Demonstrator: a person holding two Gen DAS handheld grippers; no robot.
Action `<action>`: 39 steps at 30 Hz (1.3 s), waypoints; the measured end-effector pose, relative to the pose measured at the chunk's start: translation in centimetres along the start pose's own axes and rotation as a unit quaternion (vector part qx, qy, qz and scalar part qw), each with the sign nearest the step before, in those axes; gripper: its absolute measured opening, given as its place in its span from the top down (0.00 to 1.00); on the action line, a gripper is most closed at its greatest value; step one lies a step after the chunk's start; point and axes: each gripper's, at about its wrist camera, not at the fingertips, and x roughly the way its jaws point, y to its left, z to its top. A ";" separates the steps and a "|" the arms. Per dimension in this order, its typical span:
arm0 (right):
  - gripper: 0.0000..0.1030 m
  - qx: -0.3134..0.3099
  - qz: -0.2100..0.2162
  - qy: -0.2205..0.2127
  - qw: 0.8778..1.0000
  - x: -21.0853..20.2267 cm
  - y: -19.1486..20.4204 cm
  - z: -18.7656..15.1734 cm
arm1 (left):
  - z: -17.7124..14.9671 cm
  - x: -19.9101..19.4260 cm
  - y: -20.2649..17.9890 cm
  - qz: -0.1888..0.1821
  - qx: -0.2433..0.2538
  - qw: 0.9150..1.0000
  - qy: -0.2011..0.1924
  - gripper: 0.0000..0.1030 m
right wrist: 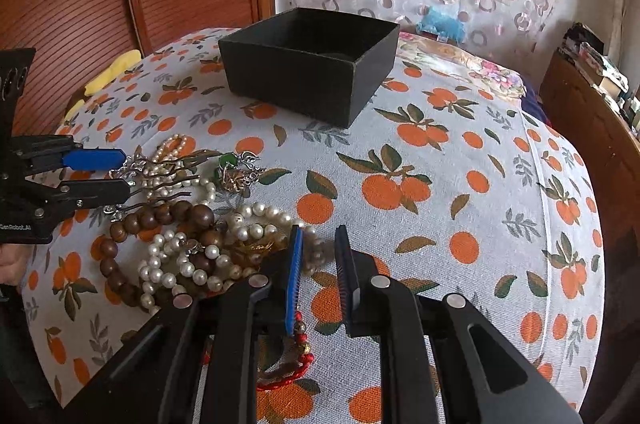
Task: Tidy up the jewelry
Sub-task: 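Grasp the silver hairpin with the left tool while right tool grasps pearls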
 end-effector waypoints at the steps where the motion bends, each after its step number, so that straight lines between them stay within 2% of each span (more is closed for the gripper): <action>1: 0.82 0.000 0.001 0.000 1.000 0.0 0.0 0.0 | 0.0 0.0 -0.1 -0.006 -0.004 1.000 -0.001 0.70; 2: 0.82 0.000 0.002 0.000 1.000 0.0 -0.1 0.0 | 0.0 -0.1 -0.1 -0.003 -0.004 1.000 -0.004 0.71; 4: 0.82 -0.001 0.002 0.000 1.000 -0.1 0.0 0.0 | 0.0 -0.5 -0.3 0.010 -0.001 1.000 -0.014 0.85; 10: 0.82 0.001 0.003 0.000 1.000 0.0 -0.1 0.0 | 0.2 -1.9 0.1 -0.002 -0.014 0.999 -0.042 0.90; 12: 0.82 0.001 0.003 0.000 1.000 0.0 0.0 0.0 | 0.3 -2.5 -0.2 -0.009 -0.013 0.998 -0.054 0.99; 19: 0.82 0.001 0.003 0.000 1.000 0.0 -0.1 0.0 | 0.9 -4.0 -1.1 -0.018 0.001 0.996 -0.084 1.00; 25: 0.82 0.000 0.002 0.000 1.000 0.0 -0.1 0.0 | 1.0 -3.6 -0.9 0.016 0.010 0.997 -0.073 1.00; 26: 0.82 0.001 0.003 0.000 1.000 0.0 -0.1 0.0 | 1.0 -3.2 -0.8 0.019 0.016 0.998 -0.062 0.95; 27: 0.82 0.001 0.003 0.000 1.000 0.0 -0.1 0.0 | 1.0 -3.0 -0.8 0.020 0.022 0.998 -0.056 0.77; 28: 0.82 0.002 0.004 0.000 1.000 0.0 -0.1 0.0 | 0.9 -2.8 -0.7 0.023 0.028 0.998 -0.052 0.50; 29: 0.82 0.002 0.004 0.000 1.000 0.0 -0.1 0.0 | 0.9 -2.6 -0.9 0.025 0.039 0.998 -0.049 0.43; 31: 0.82 0.002 0.005 0.000 1.000 0.0 -0.1 0.0 | 0.8 -2.0 -1.1 0.022 0.052 0.998 -0.035 0.42; 35: 0.82 0.001 0.005 0.000 1.000 0.0 -0.1 0.0 | 0.6 0.0 -0.7 -0.002 0.036 0.999 0.003 0.42; 39: 0.82 0.000 0.006 0.000 1.000 -0.1 -0.2 0.0 | 0.6 0.8 -1.1 0.003 0.042 0.999 0.008 0.41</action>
